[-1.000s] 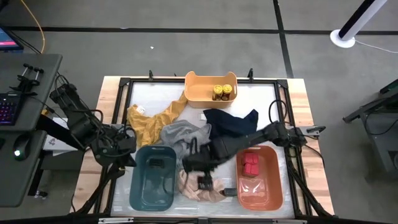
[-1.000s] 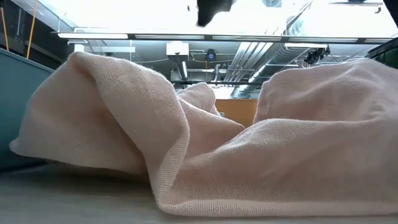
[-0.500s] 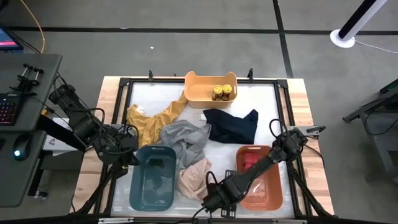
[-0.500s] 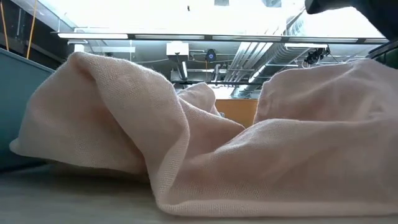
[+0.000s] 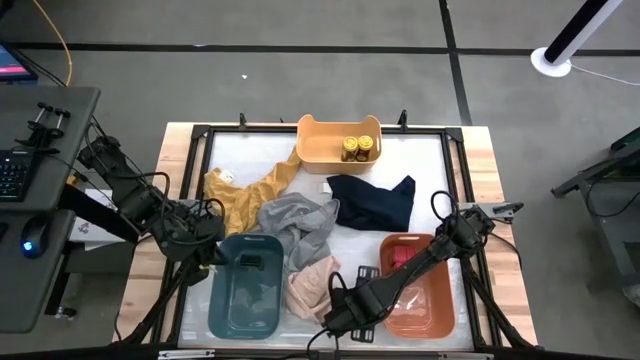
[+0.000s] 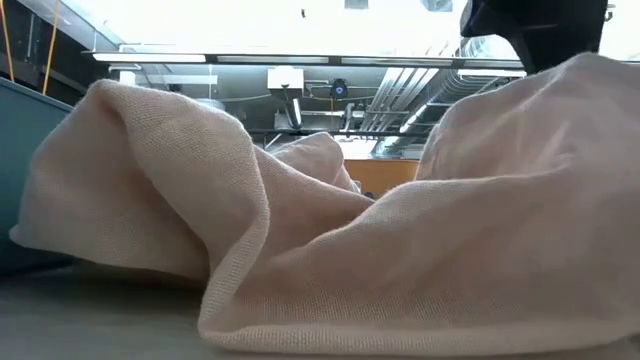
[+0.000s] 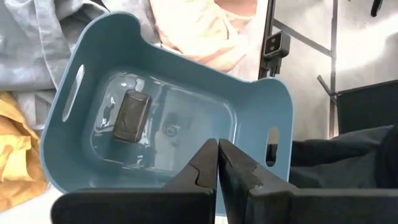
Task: Sort spices by type
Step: Put the green seasoning can into the blue bin
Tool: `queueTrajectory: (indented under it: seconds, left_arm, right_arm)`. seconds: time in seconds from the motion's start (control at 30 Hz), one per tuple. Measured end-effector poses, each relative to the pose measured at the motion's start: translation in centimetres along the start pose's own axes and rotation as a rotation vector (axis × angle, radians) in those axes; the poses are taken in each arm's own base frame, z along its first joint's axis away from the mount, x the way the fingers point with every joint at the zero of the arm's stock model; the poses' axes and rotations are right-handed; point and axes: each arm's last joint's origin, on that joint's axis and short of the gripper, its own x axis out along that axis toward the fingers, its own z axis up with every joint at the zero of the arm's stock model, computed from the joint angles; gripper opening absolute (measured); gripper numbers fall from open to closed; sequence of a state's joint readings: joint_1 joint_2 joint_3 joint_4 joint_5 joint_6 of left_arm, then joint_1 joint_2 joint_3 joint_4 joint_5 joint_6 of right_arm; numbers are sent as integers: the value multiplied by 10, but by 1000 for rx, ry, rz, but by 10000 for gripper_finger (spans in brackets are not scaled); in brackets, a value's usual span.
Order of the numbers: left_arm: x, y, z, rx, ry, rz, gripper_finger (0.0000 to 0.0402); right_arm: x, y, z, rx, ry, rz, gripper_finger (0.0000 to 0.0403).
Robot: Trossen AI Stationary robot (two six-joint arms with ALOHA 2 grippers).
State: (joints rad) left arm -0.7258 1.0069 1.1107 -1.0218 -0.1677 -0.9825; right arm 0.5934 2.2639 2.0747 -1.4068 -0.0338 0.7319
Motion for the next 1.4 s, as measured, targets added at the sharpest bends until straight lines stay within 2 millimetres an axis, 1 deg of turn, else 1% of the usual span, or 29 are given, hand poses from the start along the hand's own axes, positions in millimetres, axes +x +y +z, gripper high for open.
queueTrajectory:
  seconds: [0.23,0.33,0.43,0.5,0.57,0.63,0.8,0.87,0.93,0.97,1.03,1.13,1.2,1.3,1.4]
  left_arm:
    - [0,0,0,9,-3,2,0]
    - [0,0,0,16,-3,2,0]
    - [0,0,0,17,-3,3,0]
    - [0,0,0,18,-9,7,0]
    - [0,0,1,26,-19,14,0]
    - [0,1,1,42,-30,22,0]
    - [0,1,2,64,-59,43,0]
    - [0,1,2,70,-65,48,0]
    - [0,1,2,70,-66,49,0]
    - [0,1,2,70,-66,48,0]
    - [0,1,2,69,-66,48,0]
    - [0,1,2,68,-67,47,0]
    - [0,1,2,68,-68,45,0]
    - [0,1,2,67,-68,45,0]
    - [0,1,2,66,-67,45,0]
  right_arm:
    - [0,2,-1,-11,-17,-10,280]
    - [5,10,0,-25,-60,32,280]
    - [12,20,-6,-46,-71,43,277]
    - [13,27,-12,-43,-82,42,266]
    - [14,31,-18,-51,-90,20,244]
    - [14,37,-24,-47,-112,-1,208]
    - [15,42,-31,2,-171,-57,82]
    - [16,43,-31,13,-170,-59,42]
    - [20,43,-29,45,-167,-64,18]
    - [22,43,-29,60,-162,-69,14]
    - [24,42,-29,86,-152,-77,19]
    - [24,41,-27,93,-140,-67,55]
    - [24,38,-25,104,-115,-61,95]
    - [24,28,-20,134,-84,-78,165]
    - [24,25,-14,81,-36,-24,228]
